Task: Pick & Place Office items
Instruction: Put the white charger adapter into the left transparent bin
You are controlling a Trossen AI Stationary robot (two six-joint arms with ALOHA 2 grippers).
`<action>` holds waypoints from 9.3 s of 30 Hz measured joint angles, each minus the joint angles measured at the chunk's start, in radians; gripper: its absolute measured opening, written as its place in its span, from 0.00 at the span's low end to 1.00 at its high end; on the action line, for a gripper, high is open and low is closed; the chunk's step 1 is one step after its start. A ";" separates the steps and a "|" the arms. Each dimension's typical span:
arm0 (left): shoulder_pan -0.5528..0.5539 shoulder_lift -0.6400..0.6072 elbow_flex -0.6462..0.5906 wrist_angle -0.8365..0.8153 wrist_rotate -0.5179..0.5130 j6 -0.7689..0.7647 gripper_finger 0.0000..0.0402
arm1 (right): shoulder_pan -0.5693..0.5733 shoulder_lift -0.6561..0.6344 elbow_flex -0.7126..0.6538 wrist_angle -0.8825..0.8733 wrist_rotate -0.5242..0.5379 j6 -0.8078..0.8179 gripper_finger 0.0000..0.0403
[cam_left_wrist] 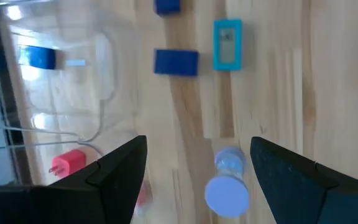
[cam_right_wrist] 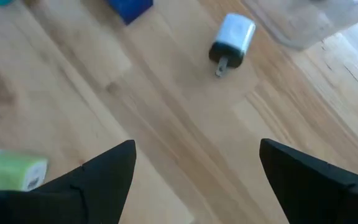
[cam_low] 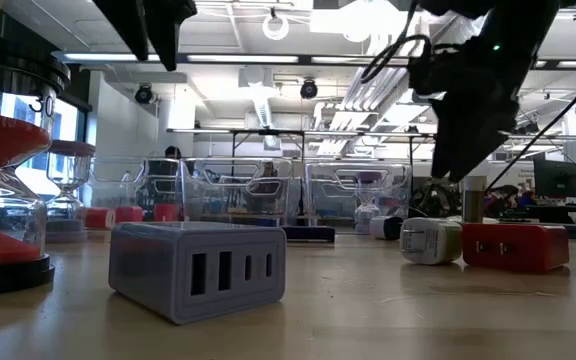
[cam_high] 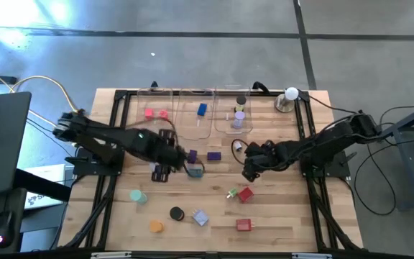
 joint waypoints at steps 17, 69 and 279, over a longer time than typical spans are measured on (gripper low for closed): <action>0.102 -0.293 -0.457 0.562 0.008 0.002 0.70 | -0.103 0.000 -0.160 0.339 0.120 -0.087 0.82; 0.046 -0.279 -0.511 0.756 0.012 -0.015 0.70 | -0.078 0.391 -0.430 1.297 0.486 -0.453 0.82; 0.540 -0.361 -0.568 0.788 -0.177 -0.253 0.34 | 0.166 -0.249 -0.226 0.591 0.148 -0.497 0.61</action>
